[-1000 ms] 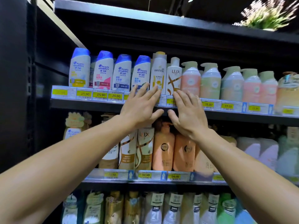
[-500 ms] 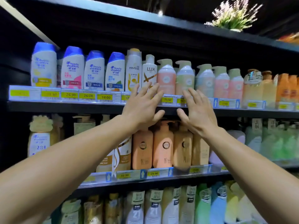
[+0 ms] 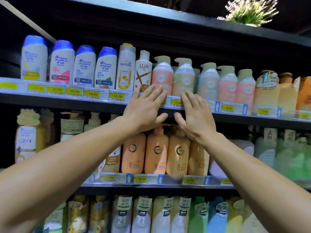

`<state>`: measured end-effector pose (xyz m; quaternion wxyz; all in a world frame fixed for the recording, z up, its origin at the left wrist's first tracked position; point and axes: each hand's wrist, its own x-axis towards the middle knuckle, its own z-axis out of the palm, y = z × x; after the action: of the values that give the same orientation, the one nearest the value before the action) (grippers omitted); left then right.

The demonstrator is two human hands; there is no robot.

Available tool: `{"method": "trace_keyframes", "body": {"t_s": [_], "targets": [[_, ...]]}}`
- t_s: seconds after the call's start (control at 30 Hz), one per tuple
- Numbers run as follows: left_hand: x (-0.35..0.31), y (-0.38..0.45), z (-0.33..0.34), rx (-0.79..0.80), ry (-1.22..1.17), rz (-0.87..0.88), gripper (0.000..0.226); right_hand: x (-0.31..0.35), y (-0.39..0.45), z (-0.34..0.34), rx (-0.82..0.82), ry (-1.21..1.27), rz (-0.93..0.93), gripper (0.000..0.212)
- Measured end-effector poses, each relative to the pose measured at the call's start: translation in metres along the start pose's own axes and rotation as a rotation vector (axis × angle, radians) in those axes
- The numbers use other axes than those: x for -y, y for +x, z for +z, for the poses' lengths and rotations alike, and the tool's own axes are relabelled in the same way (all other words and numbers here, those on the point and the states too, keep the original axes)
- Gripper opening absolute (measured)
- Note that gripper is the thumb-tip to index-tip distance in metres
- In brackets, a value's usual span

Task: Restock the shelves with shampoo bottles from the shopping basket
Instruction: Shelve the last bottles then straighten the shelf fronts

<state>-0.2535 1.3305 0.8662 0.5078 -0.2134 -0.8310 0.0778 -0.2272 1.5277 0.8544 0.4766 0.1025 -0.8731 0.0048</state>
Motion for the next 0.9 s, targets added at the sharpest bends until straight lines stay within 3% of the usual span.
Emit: {"method": "trace_keyframes", "body": {"t_s": [0.33, 0.6, 0.9], "targets": [[0.001, 0.0, -0.008, 0.041, -0.026, -0.001, 0.079, -0.001, -0.001, 0.001, 0.0, 0.058, 0.002, 0.069], [0.01, -0.075, -0.021, -0.121, -0.158, -0.038, 0.065, 0.038, -0.058, 0.013, -0.131, 0.195, -0.146, 0.065], [0.023, -0.204, -0.001, 0.097, -0.2, -0.206, 0.06, 0.111, -0.131, 0.065, 0.037, 0.322, -0.25, 0.067]]}}
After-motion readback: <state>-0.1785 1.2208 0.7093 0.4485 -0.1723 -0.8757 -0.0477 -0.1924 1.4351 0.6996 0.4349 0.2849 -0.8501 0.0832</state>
